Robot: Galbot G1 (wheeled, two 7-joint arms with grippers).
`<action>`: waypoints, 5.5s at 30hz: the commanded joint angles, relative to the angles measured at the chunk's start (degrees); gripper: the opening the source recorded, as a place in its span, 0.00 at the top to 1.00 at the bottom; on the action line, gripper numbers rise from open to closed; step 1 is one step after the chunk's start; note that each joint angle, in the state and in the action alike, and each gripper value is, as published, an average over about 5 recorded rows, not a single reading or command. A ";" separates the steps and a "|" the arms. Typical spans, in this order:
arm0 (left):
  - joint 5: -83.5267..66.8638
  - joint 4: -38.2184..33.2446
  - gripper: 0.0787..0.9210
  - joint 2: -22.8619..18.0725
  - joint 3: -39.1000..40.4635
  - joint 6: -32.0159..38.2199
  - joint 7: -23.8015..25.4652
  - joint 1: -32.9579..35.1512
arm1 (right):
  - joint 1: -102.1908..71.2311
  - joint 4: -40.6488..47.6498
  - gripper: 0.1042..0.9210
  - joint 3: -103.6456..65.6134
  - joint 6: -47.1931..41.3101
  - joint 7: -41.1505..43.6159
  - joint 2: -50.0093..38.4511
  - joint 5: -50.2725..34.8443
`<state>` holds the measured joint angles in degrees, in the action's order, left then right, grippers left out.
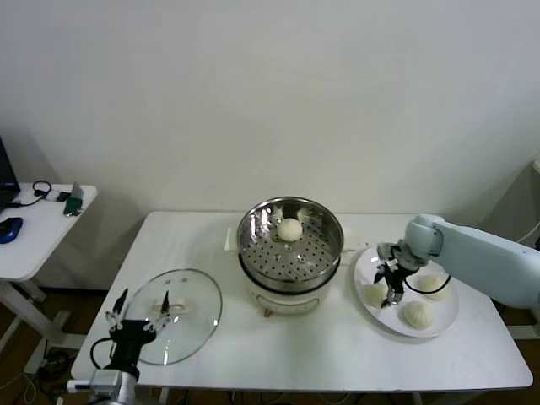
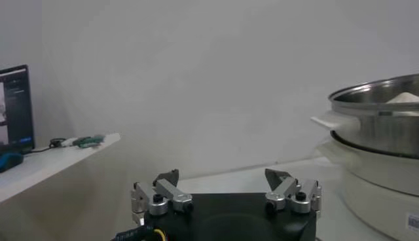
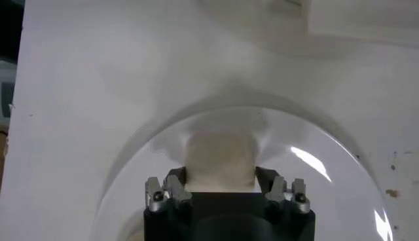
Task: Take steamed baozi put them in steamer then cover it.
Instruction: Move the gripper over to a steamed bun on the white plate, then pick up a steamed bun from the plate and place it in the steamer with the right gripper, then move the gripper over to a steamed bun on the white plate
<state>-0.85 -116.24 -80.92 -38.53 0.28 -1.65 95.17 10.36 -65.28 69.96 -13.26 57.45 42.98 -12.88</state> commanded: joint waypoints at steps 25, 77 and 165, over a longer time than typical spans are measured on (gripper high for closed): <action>-0.51 -1.15 0.12 -0.75 1.63 0.46 0.02 1.03 | 50.82 -8.43 0.29 32.56 -1.04 -0.40 5.37 -37.71; -3.44 -4.37 0.12 -0.62 1.07 -0.66 -0.57 2.50 | 26.39 3.27 0.12 21.14 -6.41 -4.55 33.69 -31.36; -0.99 -3.85 0.12 -1.89 1.12 -2.23 -1.46 2.68 | 0.50 -2.30 0.21 -0.03 5.33 6.41 -8.09 7.29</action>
<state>-1.89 -119.96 -82.72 -37.52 -1.87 -3.07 97.84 9.89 -67.92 69.45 -8.46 63.71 34.58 -5.45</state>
